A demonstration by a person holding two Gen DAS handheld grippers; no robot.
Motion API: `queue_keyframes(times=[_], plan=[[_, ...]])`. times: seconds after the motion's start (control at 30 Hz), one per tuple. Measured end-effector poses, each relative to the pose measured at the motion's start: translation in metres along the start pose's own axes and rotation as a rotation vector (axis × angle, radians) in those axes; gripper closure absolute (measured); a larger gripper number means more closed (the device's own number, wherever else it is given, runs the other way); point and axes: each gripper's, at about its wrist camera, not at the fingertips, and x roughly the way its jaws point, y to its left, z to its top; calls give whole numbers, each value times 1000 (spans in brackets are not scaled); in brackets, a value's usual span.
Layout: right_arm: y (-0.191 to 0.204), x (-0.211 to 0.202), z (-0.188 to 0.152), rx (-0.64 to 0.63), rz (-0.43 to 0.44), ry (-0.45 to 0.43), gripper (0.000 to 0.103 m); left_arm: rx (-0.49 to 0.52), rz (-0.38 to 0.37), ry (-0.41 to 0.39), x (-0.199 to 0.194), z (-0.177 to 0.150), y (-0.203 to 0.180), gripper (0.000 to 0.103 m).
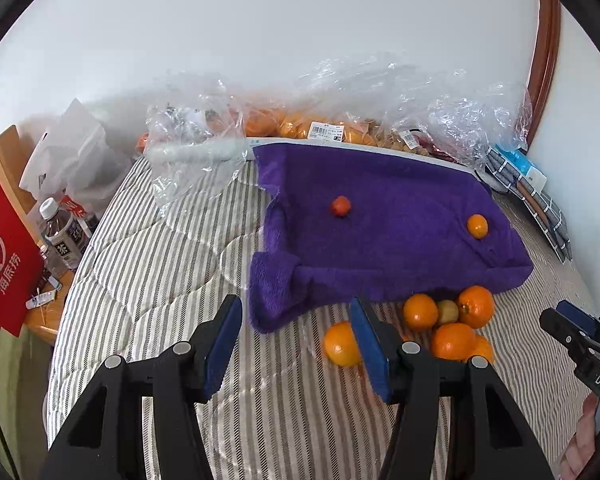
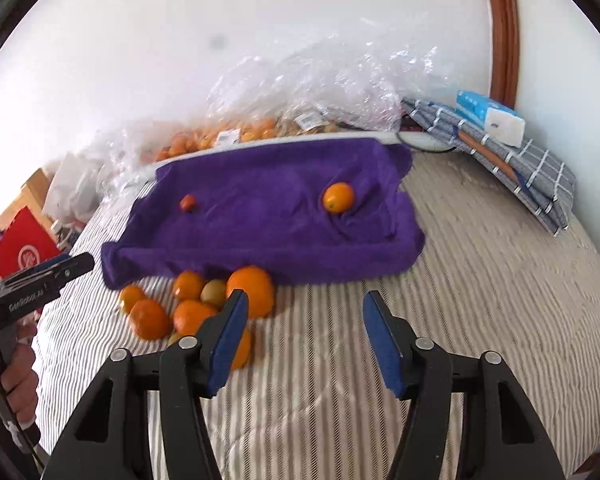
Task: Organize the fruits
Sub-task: 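Grasp an orange with the right gripper while the left gripper grasps a large orange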
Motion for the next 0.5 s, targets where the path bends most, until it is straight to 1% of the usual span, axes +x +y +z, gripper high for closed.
queue_keyframes(times=[0.07,0.1,0.13,0.17,0.23,0.3,0.43,0.5], plan=[[7,0,-10,-16,25,2,46,-9,3,11,0,-8,7,49],[11,2,-15,-26,32,3,49,-12,3,17,1,-12,10,49],[16,5,-21,-40,37,9,55,-16,5,24,2,-16,13,49],[20,8,-26,-50,41,17,57,-21,8,35,4,-20,16,49],[29,17,-34,-69,52,43,64,-29,4,58,9,-27,23,49],[36,24,-39,-86,60,55,66,-40,2,71,12,-33,30,49],[46,34,-41,-103,88,62,66,-58,6,75,15,-40,42,49],[49,40,-40,-106,86,73,66,-68,-11,84,18,-40,45,49]])
